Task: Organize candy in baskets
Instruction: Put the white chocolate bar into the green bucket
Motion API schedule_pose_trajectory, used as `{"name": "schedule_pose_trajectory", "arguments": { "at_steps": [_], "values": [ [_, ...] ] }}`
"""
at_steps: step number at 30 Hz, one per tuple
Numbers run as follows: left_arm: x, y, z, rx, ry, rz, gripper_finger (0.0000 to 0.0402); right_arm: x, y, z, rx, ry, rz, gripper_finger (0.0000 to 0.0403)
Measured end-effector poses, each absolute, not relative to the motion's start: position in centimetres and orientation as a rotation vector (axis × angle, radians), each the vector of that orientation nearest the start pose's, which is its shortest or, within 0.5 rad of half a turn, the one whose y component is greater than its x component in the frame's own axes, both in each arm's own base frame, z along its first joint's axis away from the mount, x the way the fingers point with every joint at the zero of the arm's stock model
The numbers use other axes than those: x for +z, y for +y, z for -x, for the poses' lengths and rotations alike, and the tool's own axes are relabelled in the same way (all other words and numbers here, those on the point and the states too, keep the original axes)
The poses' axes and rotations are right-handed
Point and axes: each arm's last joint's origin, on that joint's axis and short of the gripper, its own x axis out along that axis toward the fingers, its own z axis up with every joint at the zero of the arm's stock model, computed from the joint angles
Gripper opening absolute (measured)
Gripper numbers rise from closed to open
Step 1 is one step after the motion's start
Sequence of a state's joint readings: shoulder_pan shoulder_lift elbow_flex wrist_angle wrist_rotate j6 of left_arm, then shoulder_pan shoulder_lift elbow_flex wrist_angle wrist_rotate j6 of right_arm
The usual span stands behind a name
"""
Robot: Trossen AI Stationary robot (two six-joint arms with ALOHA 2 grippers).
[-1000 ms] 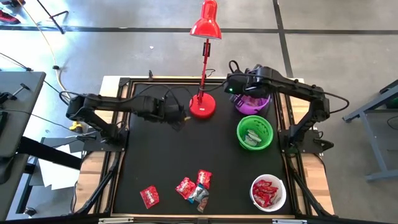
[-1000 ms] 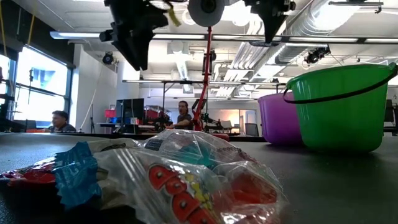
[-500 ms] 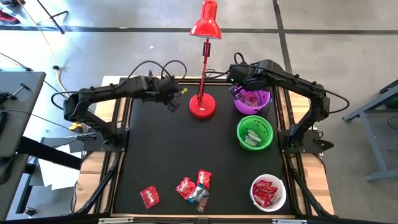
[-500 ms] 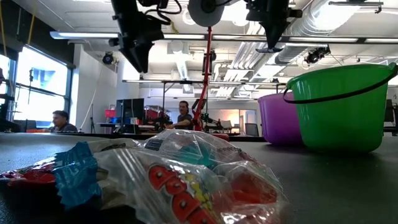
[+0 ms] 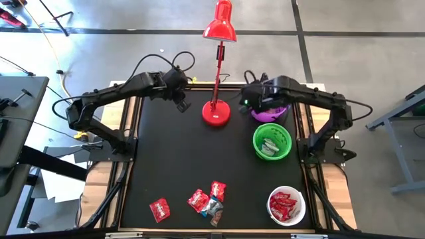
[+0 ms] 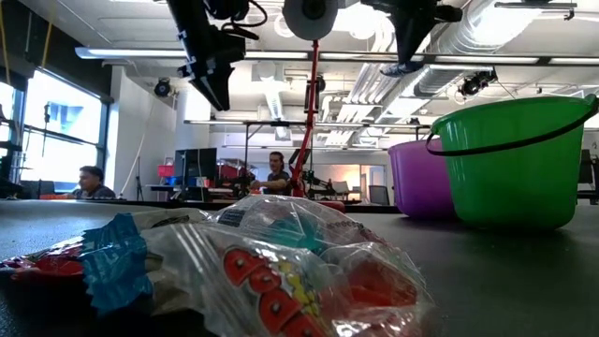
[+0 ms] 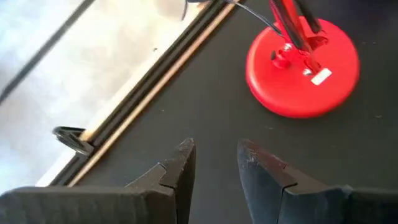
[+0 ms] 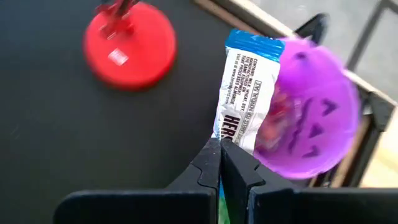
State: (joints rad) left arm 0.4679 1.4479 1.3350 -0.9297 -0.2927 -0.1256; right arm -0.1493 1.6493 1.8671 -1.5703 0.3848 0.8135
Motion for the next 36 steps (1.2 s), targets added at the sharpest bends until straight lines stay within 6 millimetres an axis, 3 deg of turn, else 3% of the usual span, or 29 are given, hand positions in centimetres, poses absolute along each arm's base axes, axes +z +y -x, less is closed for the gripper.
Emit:
{"name": "schedule_pose_trajectory", "arguments": {
  "at_steps": [5, 12, 19, 23, 28, 36],
  "values": [
    [31.1, 12.8, -24.9, 0.727, 1.066, 0.291, 0.0108, 38.6, -1.7, -28.7, -0.875, 1.085, -0.519, 0.0000],
    [30.8, 10.0, -24.5, 0.736, 1.177, 0.356, 0.0108, 38.4, 5.1, -28.3, -0.784, 1.059, -0.545, 0.0000],
    [31.9, 6.7, -24.3, 0.731, 1.126, 0.333, 0.0108, 35.2, 9.1, -24.9, -0.916, 1.048, -0.648, 0.0000],
    [32.8, 5.3, -23.7, 0.740, 1.068, 0.330, 0.0108, 34.7, 9.8, -22.3, -0.972, 0.955, -0.691, 0.0000],
    [33.7, 5.1, -23.0, 0.785, 1.002, 0.331, 0.0108, 34.1, 8.8, -19.3, -0.985, 0.919, -0.709, 0.0000],
    [34.0, 5.6, -22.9, 0.830, 0.945, 0.345, 0.0108, 29.3, 6.4, -16.3, -1.046, 0.940, -0.769, 0.0002]
  ]
}}
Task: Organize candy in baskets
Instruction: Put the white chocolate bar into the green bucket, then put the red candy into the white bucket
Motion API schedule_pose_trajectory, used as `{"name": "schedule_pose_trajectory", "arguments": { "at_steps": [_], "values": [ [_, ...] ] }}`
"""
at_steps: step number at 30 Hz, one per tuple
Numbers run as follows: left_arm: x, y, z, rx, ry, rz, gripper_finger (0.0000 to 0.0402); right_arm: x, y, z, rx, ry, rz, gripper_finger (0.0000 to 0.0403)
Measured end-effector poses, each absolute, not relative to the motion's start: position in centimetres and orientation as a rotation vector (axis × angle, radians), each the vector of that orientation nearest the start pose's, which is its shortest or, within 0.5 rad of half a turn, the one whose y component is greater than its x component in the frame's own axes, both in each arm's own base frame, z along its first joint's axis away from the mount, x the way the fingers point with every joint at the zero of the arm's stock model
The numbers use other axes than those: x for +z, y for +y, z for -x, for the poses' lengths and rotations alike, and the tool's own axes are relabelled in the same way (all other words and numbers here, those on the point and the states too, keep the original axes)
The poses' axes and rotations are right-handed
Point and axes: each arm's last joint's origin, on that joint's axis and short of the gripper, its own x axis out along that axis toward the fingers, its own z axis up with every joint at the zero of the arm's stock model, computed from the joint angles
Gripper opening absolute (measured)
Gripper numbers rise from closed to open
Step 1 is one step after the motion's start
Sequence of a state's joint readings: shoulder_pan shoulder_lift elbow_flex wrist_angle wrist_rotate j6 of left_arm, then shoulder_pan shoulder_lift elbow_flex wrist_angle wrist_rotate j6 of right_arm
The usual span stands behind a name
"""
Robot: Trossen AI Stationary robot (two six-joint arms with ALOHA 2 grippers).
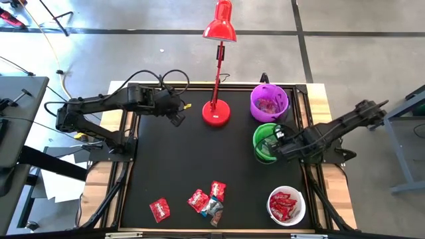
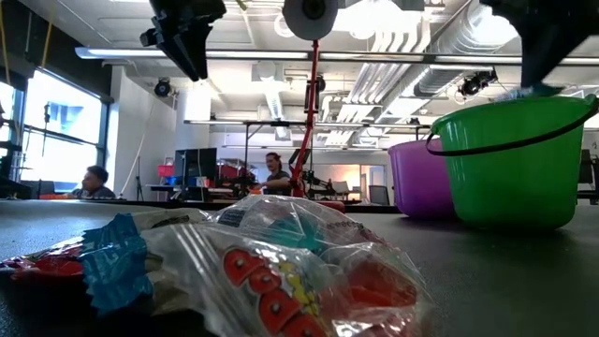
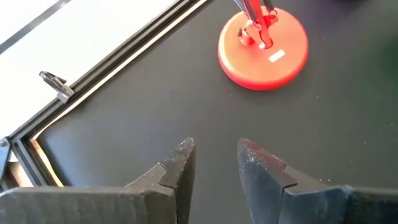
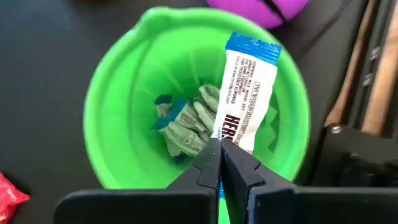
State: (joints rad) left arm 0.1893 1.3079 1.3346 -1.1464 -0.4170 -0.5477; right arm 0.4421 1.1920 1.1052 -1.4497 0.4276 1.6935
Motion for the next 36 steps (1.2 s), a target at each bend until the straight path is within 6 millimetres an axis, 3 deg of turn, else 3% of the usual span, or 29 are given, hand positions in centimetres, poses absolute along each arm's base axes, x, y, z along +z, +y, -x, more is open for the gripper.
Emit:
{"name": "schedule_pose_trajectory", "arguments": {
  "at_steps": [8, 12, 15, 20, 24, 29, 36],
  "values": [
    [34.0, 5.5, -23.0, 0.827, 0.936, 0.410, 0.0108, 26.7, 5.2, -15.1, -1.029, 0.978, -0.806, 0.0070],
    [33.9, 4.9, -23.2, 0.692, 0.982, 0.472, 0.0108, 27.1, 5.3, -15.4, -0.982, 0.979, -0.846, 0.0109],
    [33.9, 3.7, -23.7, 0.518, 1.004, 0.461, 0.0108, 28.4, 5.7, -16.4, -0.841, 0.940, -0.807, 0.0120],
    [34.1, 1.1, -25.0, 0.314, 0.968, 0.404, 0.0108, 30.6, 6.2, -18.2, -0.658, 0.763, -0.751, 0.0122],
    [33.1, -1.3, -25.9, 0.226, 1.037, 0.389, 0.0108, 31.1, 6.6, -19.4, -0.582, 0.675, -0.775, 0.0122],
    [31.6, -5.5, -26.6, 0.109, 1.129, 0.296, 0.0108, 30.6, 7.4, -20.8, -0.561, 0.665, -0.799, 0.0122],
    [29.5, -10.9, -25.9, 0.022, 1.289, 0.249, 0.0108, 28.3, 9.9, -23.5, -0.475, 0.778, -0.856, 0.0122]
  ]
}}
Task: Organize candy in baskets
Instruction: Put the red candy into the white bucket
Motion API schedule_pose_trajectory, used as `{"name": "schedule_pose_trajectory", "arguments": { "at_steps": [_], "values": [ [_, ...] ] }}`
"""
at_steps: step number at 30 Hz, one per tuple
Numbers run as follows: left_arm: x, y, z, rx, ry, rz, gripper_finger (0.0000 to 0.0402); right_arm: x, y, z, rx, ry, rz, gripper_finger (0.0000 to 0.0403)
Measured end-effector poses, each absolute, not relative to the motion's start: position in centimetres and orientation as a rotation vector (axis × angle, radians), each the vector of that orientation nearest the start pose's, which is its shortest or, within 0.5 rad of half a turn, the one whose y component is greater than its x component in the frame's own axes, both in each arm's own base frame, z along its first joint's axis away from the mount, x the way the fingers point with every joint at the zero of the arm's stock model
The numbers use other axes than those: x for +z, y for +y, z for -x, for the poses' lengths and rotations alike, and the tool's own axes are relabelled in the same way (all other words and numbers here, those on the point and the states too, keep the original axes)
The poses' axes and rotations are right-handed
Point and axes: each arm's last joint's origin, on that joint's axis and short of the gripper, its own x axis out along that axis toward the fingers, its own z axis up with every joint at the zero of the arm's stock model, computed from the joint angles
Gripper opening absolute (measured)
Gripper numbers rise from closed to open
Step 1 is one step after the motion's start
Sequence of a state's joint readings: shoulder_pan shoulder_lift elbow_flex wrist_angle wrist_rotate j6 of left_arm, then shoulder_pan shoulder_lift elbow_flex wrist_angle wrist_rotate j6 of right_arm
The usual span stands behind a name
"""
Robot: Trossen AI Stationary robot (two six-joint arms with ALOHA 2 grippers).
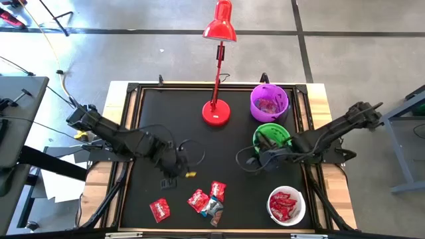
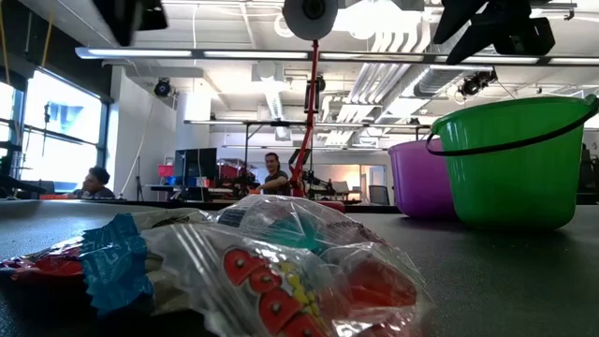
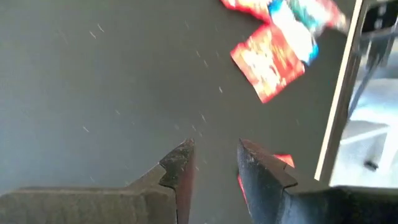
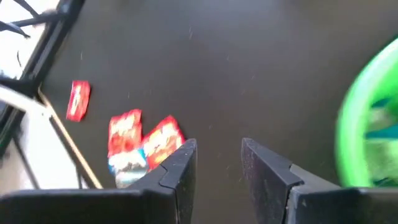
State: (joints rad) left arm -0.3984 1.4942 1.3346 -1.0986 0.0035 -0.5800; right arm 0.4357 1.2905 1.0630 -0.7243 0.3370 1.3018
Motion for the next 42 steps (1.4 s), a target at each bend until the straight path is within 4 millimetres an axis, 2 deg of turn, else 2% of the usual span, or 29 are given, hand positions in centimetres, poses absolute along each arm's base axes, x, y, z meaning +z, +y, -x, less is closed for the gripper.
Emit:
{"name": "schedule_pose_trajectory", "arguments": {
  "at_steps": [5, 11, 17, 23, 28, 35, 38, 42],
  "values": [
    [28.9, -13.4, -25.1, 0.010, 1.325, 0.250, 0.0108, 27.2, 11.8, -25.6, -0.372, 0.766, -0.911, 0.0122],
    [28.9, -15.2, -24.0, 0.058, 1.325, 0.299, 0.0108, 25.9, 13.2, -27.8, -0.310, 0.734, -0.991, 0.0122],
    [28.9, -17.7, -22.2, 0.080, 1.344, 0.363, 0.0108, 23.7, 14.9, -30.1, -0.257, 0.710, -1.082, 0.0122],
    [28.9, -19.7, -20.4, 0.137, 1.339, 0.437, 0.0108, 21.3, 17.0, -31.3, -0.258, 0.712, -1.201, 0.0122],
    [28.9, -20.3, -19.8, 0.259, 1.242, 0.492, 0.0108, 19.8, 18.4, -31.3, -0.264, 0.755, -1.175, 0.0122],
    [29.0, -20.7, -19.2, 0.334, 1.117, 0.468, 0.0108, 19.8, 20.6, -32.9, -0.286, 0.741, -1.238, 0.0122],
    [29.0, -20.8, -19.1, 0.340, 1.090, 0.451, 0.0108, 19.7, 21.1, -33.8, -0.362, 0.731, -1.233, 0.0122],
    [29.0, -20.9, -19.0, 0.341, 1.073, 0.440, 0.0108, 18.7, 20.9, -34.7, -0.548, 0.797, -1.207, 0.0122]
  ]
}}
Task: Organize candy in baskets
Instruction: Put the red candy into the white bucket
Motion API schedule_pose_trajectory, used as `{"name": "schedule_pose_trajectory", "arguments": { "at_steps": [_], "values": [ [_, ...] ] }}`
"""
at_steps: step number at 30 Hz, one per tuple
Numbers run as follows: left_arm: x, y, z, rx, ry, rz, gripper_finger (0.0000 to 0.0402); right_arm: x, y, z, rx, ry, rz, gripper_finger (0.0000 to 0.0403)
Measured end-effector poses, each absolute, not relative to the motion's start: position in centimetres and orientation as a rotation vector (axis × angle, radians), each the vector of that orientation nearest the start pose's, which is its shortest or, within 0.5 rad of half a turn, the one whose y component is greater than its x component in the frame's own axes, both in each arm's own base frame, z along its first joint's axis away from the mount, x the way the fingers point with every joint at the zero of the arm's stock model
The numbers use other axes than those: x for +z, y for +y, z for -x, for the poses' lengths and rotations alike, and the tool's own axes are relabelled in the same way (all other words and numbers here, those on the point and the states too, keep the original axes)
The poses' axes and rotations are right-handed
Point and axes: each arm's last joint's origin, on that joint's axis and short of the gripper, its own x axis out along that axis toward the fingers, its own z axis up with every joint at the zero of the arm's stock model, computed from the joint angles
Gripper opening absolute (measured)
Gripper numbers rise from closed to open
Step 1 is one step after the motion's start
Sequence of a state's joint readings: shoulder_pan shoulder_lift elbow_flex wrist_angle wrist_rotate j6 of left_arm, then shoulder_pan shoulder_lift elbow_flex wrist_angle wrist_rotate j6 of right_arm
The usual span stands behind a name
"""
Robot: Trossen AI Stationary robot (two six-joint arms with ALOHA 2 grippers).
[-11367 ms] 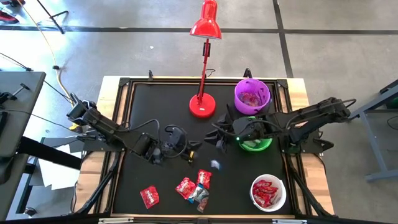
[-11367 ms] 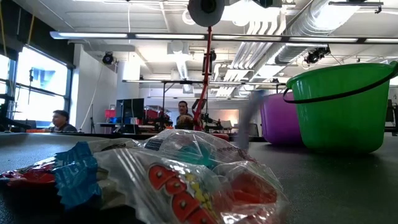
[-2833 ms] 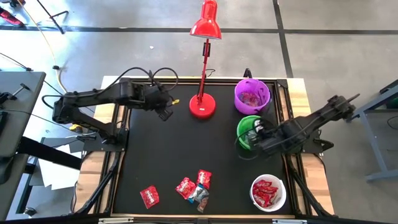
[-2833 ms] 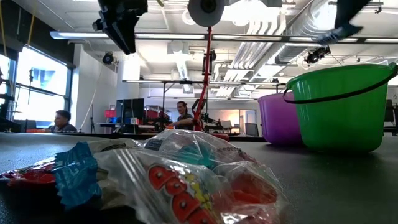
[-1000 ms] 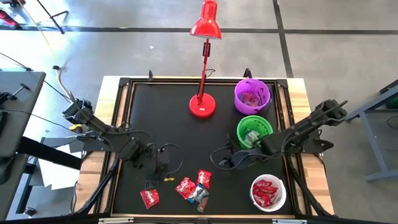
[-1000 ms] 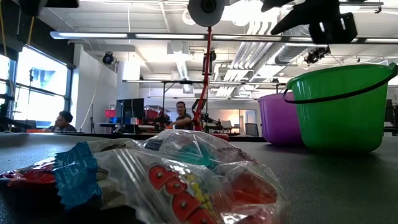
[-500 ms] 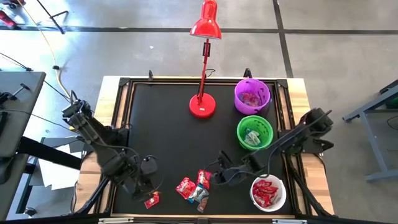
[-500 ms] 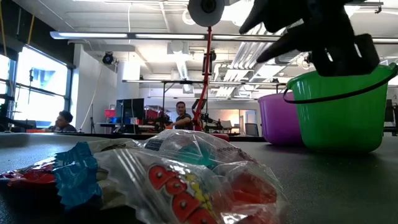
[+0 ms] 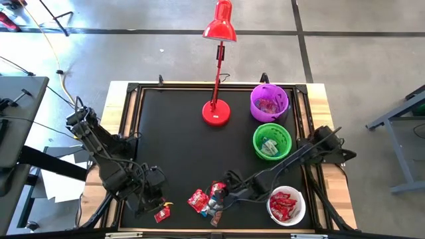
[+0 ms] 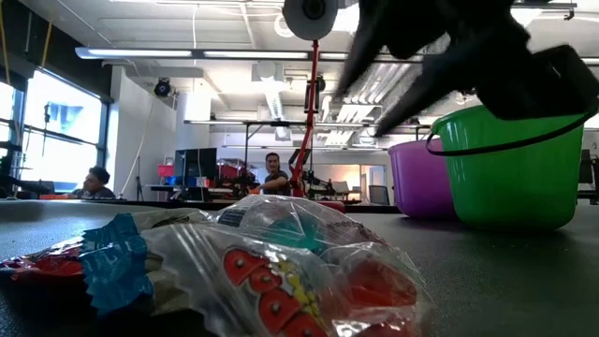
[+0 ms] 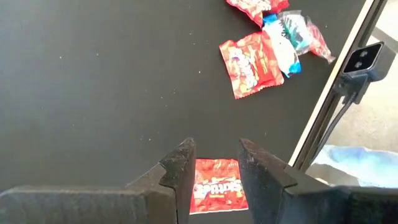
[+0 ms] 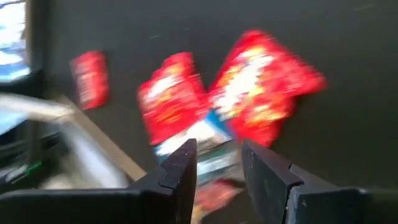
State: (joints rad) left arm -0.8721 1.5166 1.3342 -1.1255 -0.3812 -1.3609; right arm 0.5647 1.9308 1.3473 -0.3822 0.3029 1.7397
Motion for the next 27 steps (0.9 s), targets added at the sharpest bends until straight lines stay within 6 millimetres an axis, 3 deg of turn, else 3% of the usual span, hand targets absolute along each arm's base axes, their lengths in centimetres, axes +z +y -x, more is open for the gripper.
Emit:
{"name": "schedule_pose_trajectory", "arguments": {
  "at_steps": [5, 18, 27],
  "values": [
    [29.0, -21.0, -18.8, 0.333, 1.079, 0.439, 0.0108, 18.0, 20.6, -35.7, -0.692, 0.830, -1.205, 0.0122],
    [29.0, -21.2, -18.7, 0.314, 1.087, 0.418, 0.0108, 14.9, 19.7, -37.8, -0.701, 1.005, -1.202, 0.0122],
    [29.0, -21.2, -18.7, 0.316, 1.082, 0.418, 0.0108, 13.1, 18.0, -39.1, -0.686, 1.077, -1.159, 0.0122]
  ]
}}
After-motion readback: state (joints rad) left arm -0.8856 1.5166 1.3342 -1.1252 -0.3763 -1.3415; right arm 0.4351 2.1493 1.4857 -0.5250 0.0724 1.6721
